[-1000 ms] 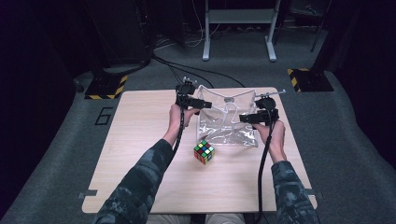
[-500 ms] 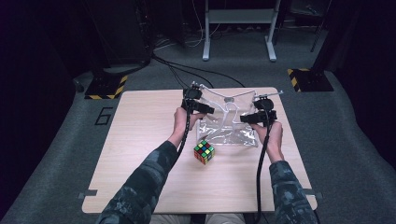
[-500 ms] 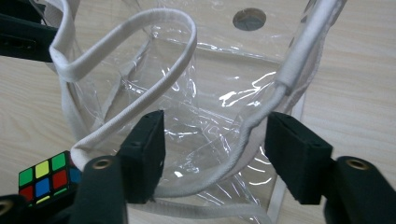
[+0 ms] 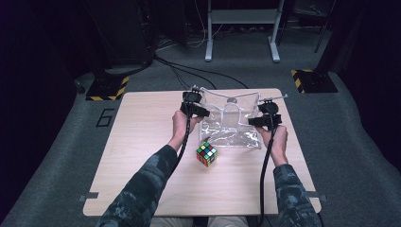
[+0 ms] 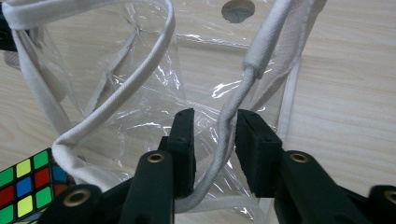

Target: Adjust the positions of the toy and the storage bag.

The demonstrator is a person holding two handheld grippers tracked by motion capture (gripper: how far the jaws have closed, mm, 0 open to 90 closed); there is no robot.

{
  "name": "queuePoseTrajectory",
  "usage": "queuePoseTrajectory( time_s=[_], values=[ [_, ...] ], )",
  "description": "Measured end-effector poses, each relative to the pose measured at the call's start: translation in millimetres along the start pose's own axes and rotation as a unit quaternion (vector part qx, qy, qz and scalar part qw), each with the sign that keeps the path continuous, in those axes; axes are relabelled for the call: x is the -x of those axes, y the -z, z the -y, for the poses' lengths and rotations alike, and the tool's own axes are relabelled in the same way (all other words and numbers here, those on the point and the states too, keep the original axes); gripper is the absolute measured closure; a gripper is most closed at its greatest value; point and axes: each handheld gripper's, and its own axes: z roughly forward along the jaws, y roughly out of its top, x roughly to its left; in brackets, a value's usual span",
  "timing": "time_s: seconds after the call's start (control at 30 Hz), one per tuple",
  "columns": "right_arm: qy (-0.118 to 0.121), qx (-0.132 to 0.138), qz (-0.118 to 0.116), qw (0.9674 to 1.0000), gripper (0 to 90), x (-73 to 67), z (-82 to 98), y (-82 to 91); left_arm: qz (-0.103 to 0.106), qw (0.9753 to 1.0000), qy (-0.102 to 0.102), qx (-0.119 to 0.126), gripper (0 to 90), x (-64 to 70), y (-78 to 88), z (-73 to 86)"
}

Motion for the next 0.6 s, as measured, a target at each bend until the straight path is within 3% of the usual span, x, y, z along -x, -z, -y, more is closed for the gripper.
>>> queuePoseTrajectory(
  time_s=[0.23, 0.6],
  values=[
    [0.001, 0.003, 0.006, 1.0000, 82.3, 0.0, 2.2, 0.3, -0.010, 0.9999, 0.001, -0.003, 73.3, -1.9, 1.8, 1.2],
    [0.018, 0.017, 0.019, 0.9995, 87.6, -1.5, -3.1, 6.8, -0.014, 0.9999, -0.009, 0.003, 82.5, -14.2, 10.6, 0.5]
  ],
)
